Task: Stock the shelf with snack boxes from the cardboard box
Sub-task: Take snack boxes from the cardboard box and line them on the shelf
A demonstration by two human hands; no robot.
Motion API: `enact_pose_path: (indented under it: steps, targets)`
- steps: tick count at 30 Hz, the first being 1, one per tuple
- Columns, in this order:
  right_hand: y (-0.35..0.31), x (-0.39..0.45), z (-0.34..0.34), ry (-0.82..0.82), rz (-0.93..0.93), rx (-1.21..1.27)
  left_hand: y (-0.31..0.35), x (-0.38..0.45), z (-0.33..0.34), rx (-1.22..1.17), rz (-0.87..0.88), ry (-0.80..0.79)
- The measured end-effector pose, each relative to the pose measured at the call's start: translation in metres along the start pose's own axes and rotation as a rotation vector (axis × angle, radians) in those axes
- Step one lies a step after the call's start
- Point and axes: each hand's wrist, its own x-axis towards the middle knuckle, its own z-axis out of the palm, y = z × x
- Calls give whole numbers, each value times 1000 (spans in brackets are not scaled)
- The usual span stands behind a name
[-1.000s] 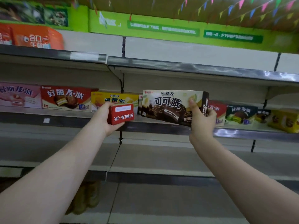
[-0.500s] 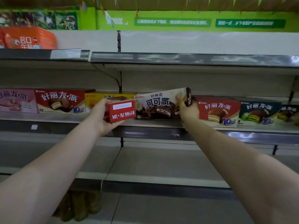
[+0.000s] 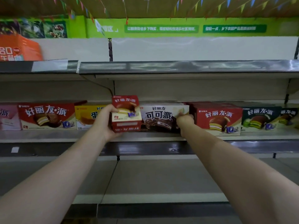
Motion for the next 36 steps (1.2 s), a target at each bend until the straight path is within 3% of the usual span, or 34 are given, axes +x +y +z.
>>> enact_pose_path:
  steps: [3,9,13,18,28,33,36]
  targets:
    - [-5,-1,2,53,138,53,5,9,4,70,-74,-5]
    - [-5,14,6,65,157,11,-2,21,14,84,-146,-39]
    - [-14,13,6,58,176,3,-12,21,18,212,-228,-96]
    - [-13,15,6,4,102,-16,-14,26,20,253,-229,-98]
    - [0,16,15,139,47,-234,-18,35,25,203,-237,-85]
    - [-5,3,14,83,75,-158,-18,20,33,215,-215,-42]
    - [-7,-12,14,-86,96,39,-20,7,40,207,-184,-43]
